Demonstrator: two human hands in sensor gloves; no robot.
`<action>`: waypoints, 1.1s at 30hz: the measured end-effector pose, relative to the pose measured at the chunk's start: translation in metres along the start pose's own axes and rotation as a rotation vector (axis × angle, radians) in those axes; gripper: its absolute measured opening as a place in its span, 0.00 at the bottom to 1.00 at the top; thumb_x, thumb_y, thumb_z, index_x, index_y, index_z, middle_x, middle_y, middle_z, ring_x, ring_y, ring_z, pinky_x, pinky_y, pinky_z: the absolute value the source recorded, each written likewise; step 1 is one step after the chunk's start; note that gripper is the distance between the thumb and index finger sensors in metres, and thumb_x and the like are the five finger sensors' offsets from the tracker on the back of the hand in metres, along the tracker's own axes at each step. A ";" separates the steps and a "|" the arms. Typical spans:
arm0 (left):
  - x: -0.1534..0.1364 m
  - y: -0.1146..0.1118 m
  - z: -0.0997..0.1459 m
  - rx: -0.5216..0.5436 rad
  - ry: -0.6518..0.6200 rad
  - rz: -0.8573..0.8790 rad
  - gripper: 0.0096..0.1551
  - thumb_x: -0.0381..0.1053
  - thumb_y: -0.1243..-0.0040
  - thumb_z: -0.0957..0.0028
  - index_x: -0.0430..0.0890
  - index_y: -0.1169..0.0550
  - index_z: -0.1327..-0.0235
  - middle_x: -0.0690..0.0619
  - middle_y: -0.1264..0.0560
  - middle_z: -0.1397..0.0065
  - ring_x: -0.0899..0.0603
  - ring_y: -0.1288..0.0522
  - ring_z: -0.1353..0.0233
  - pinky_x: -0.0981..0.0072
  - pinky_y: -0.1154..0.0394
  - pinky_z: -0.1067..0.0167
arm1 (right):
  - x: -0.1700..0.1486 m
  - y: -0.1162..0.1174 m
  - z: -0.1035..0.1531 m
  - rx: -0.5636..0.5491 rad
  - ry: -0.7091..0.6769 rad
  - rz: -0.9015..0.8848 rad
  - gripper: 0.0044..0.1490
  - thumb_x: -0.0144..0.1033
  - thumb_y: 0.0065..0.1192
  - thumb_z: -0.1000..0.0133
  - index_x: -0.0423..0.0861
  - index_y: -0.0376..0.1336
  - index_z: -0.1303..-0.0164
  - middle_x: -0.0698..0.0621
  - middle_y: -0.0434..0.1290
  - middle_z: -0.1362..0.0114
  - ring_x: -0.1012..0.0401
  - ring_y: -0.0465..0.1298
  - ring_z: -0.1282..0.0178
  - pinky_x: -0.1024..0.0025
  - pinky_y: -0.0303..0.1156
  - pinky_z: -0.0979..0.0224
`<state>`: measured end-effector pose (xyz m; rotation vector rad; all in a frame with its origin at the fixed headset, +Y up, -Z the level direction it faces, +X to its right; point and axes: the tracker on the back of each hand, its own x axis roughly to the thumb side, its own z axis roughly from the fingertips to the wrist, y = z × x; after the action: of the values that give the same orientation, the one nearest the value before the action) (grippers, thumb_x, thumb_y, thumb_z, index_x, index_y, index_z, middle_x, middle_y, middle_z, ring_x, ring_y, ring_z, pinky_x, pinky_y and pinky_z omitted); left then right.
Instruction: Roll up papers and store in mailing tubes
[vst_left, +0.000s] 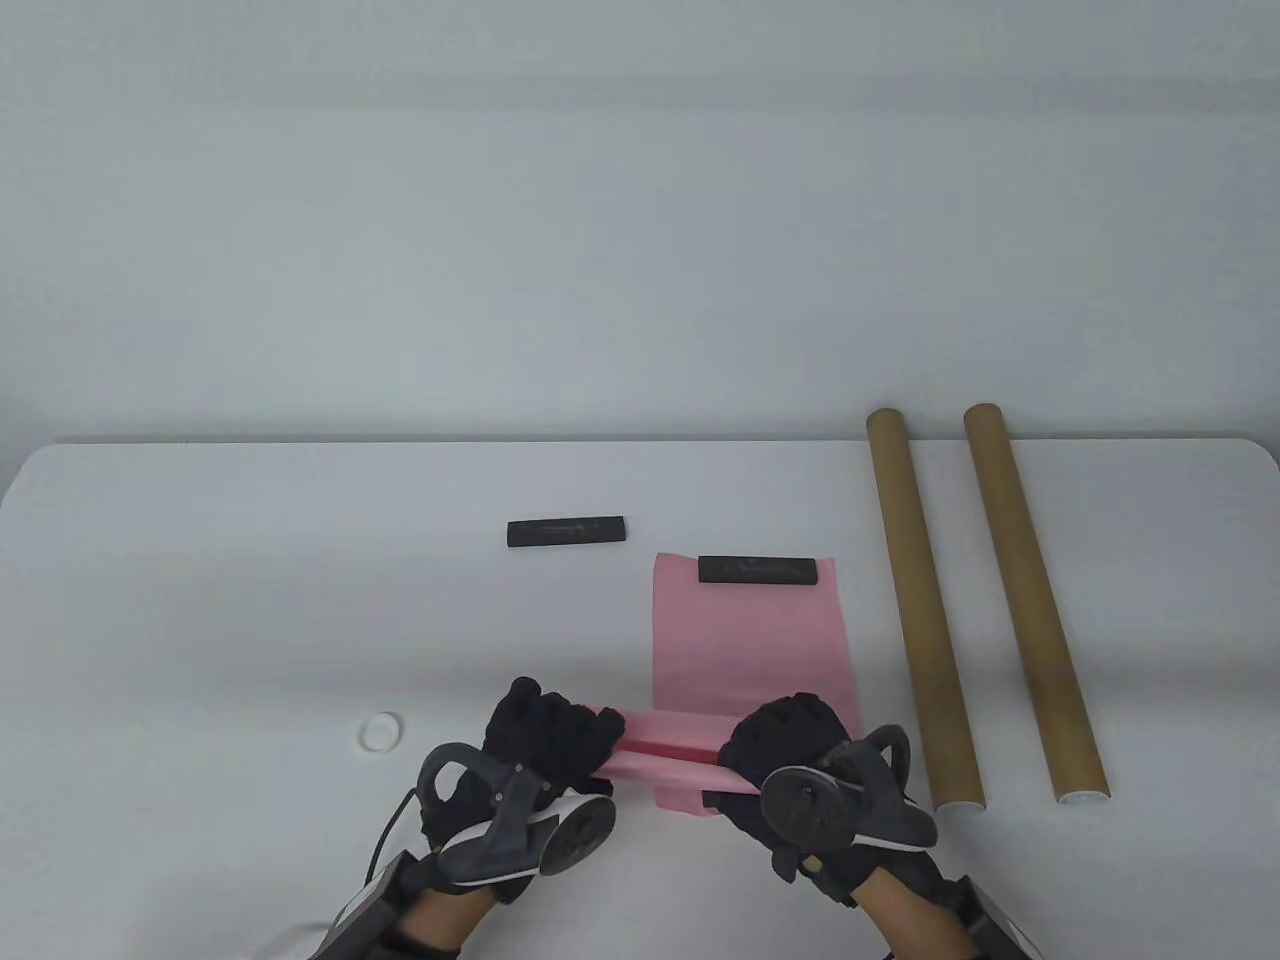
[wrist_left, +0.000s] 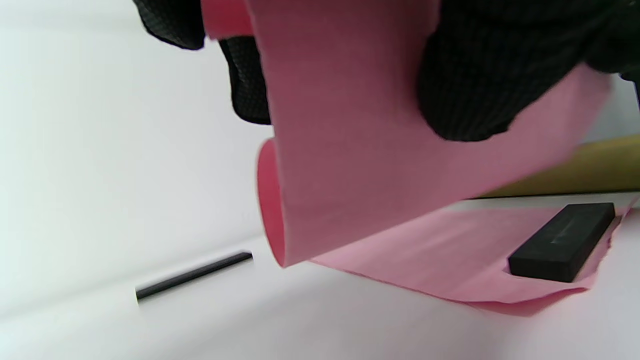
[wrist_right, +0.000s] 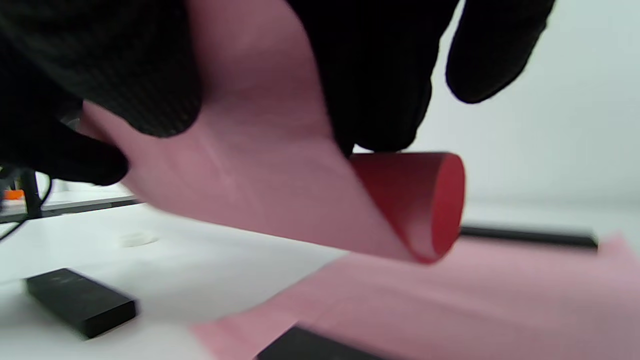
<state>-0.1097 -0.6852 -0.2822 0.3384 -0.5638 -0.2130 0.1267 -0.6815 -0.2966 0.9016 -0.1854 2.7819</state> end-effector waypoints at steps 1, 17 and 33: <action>0.000 0.001 0.000 0.011 0.000 0.007 0.37 0.66 0.28 0.63 0.58 0.25 0.39 0.59 0.18 0.43 0.49 0.18 0.38 0.45 0.32 0.28 | -0.002 0.001 0.000 0.017 0.003 -0.040 0.27 0.58 0.72 0.48 0.47 0.79 0.55 0.46 0.84 0.42 0.43 0.82 0.37 0.32 0.70 0.31; -0.010 -0.010 0.000 -0.087 0.044 0.189 0.40 0.70 0.33 0.63 0.56 0.25 0.36 0.59 0.16 0.44 0.50 0.15 0.40 0.47 0.29 0.29 | 0.010 -0.002 0.007 -0.166 -0.082 0.192 0.29 0.59 0.72 0.50 0.48 0.77 0.50 0.47 0.81 0.38 0.41 0.77 0.29 0.32 0.68 0.28; -0.009 -0.007 0.002 -0.065 0.012 0.180 0.34 0.72 0.36 0.63 0.58 0.18 0.46 0.63 0.12 0.56 0.53 0.11 0.49 0.48 0.30 0.29 | 0.013 -0.010 0.012 -0.193 -0.104 0.197 0.29 0.52 0.76 0.51 0.47 0.74 0.44 0.45 0.77 0.33 0.38 0.72 0.25 0.30 0.66 0.28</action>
<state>-0.1186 -0.6894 -0.2874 0.2245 -0.5713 -0.0553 0.1261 -0.6718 -0.2789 1.0291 -0.5784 2.8291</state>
